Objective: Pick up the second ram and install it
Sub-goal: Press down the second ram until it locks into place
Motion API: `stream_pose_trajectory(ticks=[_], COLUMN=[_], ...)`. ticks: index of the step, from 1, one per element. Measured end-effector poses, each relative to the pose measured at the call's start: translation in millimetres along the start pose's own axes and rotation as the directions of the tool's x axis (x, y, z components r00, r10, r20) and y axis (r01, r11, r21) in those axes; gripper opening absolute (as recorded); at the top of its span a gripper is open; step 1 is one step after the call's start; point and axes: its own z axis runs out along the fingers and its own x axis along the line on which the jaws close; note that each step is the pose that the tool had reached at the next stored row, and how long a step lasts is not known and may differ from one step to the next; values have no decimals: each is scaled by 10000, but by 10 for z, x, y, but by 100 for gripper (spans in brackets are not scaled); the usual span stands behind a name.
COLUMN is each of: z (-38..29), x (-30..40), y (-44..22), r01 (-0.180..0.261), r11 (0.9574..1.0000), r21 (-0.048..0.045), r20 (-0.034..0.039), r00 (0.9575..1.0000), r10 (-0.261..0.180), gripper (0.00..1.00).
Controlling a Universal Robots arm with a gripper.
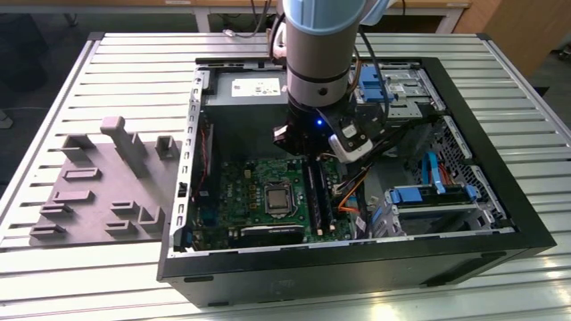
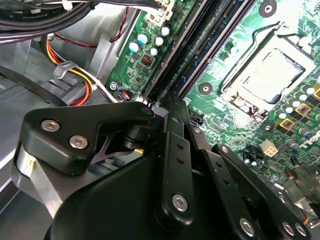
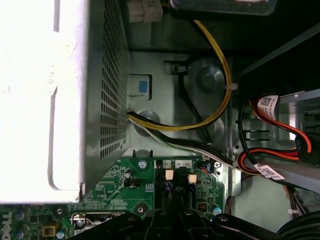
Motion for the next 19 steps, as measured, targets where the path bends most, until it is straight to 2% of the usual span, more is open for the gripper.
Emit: stream_pose_trajectory(ticks=[12,19], z=[26,14], x=[2,1], y=[-2,0], r01=[0,-1], r11=[10000,10000], r21=[1,-7], r20=[0,4], r00=[10000,10000], r10=[0,1], gripper=[11,11])
